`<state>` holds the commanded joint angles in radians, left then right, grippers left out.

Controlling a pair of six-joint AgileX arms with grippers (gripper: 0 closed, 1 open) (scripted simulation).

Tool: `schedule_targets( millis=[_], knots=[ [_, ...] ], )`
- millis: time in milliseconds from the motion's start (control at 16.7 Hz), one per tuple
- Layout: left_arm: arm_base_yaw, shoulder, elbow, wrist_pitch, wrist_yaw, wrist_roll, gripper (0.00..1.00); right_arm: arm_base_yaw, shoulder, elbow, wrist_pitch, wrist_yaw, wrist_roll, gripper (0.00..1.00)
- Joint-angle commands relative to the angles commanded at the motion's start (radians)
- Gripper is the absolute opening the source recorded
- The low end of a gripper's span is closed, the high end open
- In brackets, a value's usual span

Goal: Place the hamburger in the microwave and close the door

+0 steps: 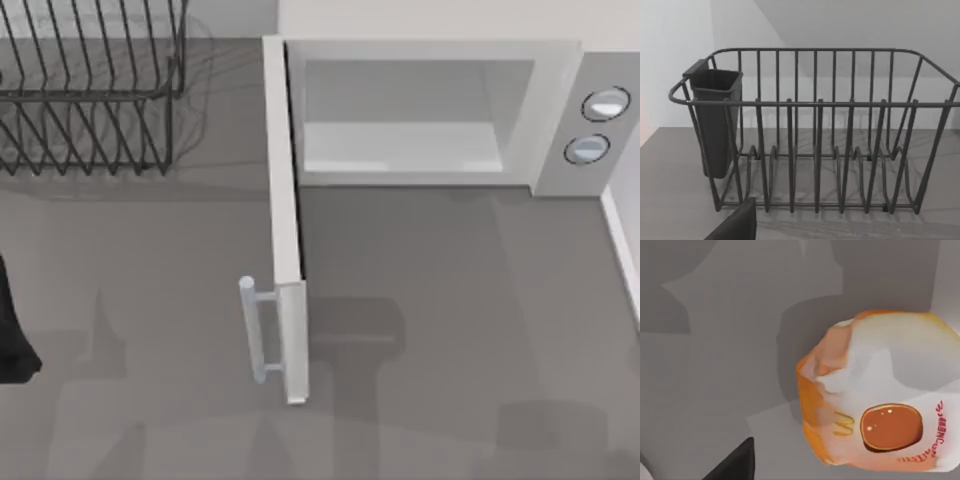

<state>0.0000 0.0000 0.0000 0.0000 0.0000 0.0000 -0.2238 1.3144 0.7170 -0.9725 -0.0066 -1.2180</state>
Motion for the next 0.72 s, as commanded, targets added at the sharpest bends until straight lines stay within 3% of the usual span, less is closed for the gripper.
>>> schedule_targets(
  millis=[480, 720],
  knots=[
    [0.000, 0.000, 0.000, 0.000, 0.000, 0.000, 1.00, 0.002, 0.169, -0.162, 0.346, 0.000, 0.006, 1.00],
    [0.000, 0.000, 0.000, 0.000, 0.000, 0.000, 1.00, 0.002, 0.200, -0.191, 0.394, -0.001, 0.007, 1.00]
  ],
)
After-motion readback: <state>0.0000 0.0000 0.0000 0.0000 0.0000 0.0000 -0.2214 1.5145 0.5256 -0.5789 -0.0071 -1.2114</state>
